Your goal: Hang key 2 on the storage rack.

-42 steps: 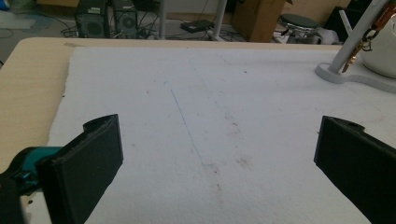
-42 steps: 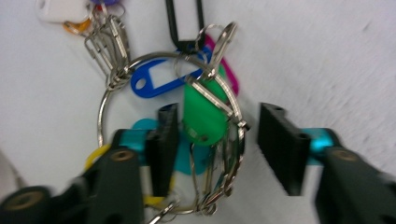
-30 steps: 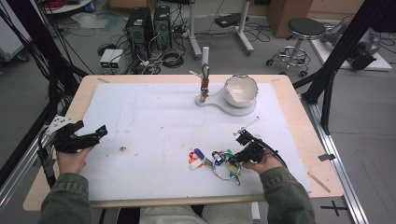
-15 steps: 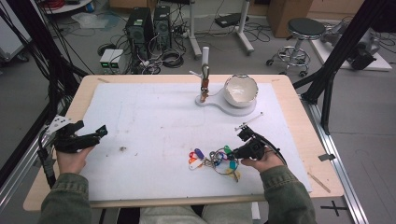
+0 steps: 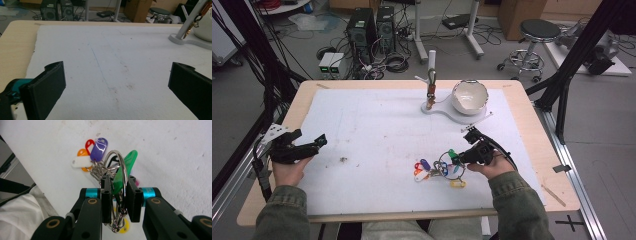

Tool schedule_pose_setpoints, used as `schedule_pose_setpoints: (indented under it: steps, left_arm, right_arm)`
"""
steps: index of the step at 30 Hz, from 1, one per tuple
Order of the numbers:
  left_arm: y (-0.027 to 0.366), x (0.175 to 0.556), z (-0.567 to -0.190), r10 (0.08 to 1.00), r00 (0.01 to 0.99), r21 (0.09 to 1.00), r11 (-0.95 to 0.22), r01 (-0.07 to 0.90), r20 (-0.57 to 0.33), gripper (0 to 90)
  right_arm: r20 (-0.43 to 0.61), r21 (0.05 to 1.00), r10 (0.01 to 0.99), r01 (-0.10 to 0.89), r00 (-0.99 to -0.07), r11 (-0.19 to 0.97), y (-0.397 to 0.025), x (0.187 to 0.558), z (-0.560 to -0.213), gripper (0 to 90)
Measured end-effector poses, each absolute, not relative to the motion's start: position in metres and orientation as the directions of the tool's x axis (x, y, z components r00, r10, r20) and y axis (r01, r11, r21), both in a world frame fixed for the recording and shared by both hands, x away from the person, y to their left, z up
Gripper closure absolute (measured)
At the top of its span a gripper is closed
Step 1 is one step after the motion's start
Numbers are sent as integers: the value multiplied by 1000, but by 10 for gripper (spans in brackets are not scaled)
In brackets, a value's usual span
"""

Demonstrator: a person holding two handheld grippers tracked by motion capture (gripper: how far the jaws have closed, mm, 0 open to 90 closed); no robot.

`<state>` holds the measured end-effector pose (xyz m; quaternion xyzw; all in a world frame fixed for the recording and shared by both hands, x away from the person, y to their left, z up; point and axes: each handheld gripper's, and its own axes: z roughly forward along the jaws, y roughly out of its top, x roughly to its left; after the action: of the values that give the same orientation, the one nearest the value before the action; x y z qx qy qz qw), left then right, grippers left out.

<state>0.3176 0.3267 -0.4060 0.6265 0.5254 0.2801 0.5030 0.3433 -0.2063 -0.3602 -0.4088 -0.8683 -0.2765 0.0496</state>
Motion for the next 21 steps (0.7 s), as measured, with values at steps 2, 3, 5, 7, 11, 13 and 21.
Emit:
schedule_pose_setpoints:
  steps: [2, 3, 5, 7, 11, 13, 21]
  left_arm:
    - [327, 318, -406, 940, 291, 925, 59, 376, -178, 17]
    - [327, 318, -406, 940, 291, 925, 59, 376, -178, 17]
    - [327, 318, -406, 940, 289, 925, 60, 375, -179, 17]
    - [327, 318, -406, 940, 290, 925, 60, 376, -179, 17]
    - [327, 318, -406, 940, 290, 925, 60, 376, -179, 17]
    - [327, 318, -406, 940, 290, 925, 60, 376, -179, 17]
    - [327, 318, -406, 940, 290, 925, 58, 377, -178, 17]
  right_arm:
    - [308, 445, 682, 734, -663, 513, -204, 344, -357, 776]
    - [308, 447, 678, 731, -667, 516, -203, 345, -355, 775]
    - [305, 451, 679, 729, -668, 514, -200, 346, -353, 775]
    - [307, 455, 682, 731, -664, 508, -198, 347, -350, 775]
    - [306, 465, 679, 727, -668, 506, -194, 350, -347, 774]
    - [307, 464, 681, 730, -664, 502, -192, 351, -345, 774]
    - [303, 479, 681, 724, -667, 496, -191, 353, -344, 774]
